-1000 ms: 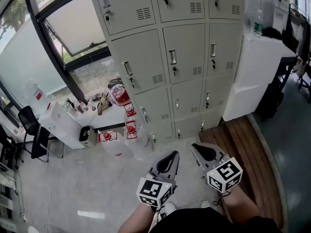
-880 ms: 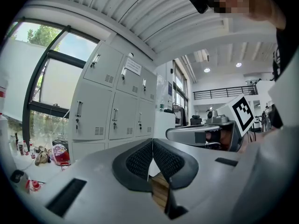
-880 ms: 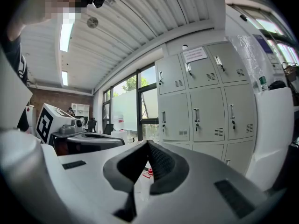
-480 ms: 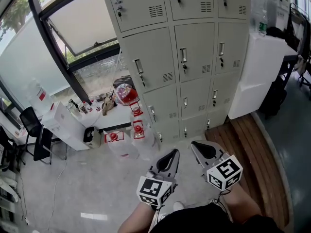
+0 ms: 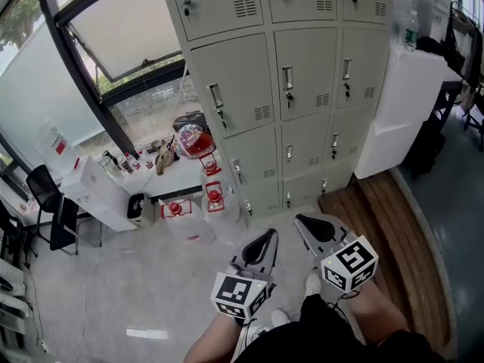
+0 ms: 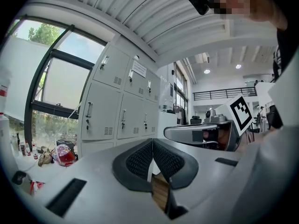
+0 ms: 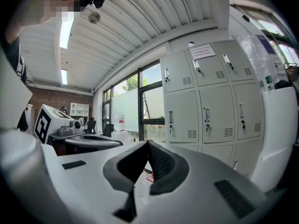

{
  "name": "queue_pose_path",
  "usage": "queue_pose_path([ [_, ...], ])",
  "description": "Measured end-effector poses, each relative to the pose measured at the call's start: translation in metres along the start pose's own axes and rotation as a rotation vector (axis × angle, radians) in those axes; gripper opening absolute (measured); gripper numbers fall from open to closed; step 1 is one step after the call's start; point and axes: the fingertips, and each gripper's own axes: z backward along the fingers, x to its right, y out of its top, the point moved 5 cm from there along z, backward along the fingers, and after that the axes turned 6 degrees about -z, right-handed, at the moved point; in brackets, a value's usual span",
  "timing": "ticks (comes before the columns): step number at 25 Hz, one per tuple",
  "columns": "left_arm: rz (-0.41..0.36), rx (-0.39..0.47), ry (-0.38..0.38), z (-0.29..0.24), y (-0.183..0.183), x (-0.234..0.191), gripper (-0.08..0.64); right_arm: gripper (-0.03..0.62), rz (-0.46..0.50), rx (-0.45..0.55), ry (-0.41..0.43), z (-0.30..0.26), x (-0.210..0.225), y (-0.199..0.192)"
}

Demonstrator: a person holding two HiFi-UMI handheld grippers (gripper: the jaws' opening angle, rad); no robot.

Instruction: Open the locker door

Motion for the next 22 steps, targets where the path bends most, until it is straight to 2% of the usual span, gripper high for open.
queue_pose_path([
  [8,-0.007,-0.01,0.018,-0.032,0.0,-0.02,0.017,0.054,-0.017,-0.003,0.011,-0.027,0.036,0.001],
  [22,-0.001,-0.019,0.029,-0.137,0.001,-0.057,0.017,0.054,-0.005,0.007,0.012,-0.08,0.137,0.027],
])
